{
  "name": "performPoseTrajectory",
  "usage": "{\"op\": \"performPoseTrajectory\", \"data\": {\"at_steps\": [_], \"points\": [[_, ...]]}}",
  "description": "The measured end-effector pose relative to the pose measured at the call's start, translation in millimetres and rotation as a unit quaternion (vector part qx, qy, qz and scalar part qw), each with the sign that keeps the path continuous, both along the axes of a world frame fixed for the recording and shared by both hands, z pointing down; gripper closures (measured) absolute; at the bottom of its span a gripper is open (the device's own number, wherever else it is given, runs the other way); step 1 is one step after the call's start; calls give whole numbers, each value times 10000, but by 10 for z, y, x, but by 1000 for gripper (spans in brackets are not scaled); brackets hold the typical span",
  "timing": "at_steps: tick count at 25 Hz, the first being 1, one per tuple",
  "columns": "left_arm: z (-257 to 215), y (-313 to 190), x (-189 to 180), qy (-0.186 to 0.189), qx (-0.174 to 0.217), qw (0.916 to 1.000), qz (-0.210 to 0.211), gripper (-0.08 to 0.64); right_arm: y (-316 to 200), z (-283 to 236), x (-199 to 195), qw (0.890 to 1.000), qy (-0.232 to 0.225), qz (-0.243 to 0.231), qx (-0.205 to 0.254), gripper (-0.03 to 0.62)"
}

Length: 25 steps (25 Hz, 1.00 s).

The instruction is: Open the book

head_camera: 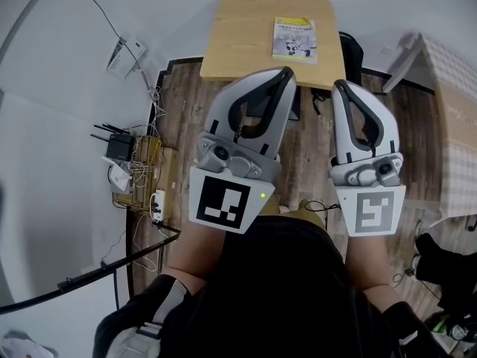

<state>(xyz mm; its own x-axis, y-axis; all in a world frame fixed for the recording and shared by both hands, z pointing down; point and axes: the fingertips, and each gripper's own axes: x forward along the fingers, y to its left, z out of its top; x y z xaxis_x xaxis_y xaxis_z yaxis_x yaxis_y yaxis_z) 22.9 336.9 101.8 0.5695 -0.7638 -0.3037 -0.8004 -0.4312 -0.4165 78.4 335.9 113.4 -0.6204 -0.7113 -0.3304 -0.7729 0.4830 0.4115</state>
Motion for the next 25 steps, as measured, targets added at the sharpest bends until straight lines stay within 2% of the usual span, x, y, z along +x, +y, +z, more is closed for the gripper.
{"op": "performPoseTrajectory", "data": {"at_steps": [19,25], "points": [[98,-1327,-97,-52,-196,9995,251,549,-1237,114,1,9984,43,468,-312,563],[57,-1764,-140,-68,-153,9991,384,549,-1678,78,-45,9975,64,620,-346,563]]}}
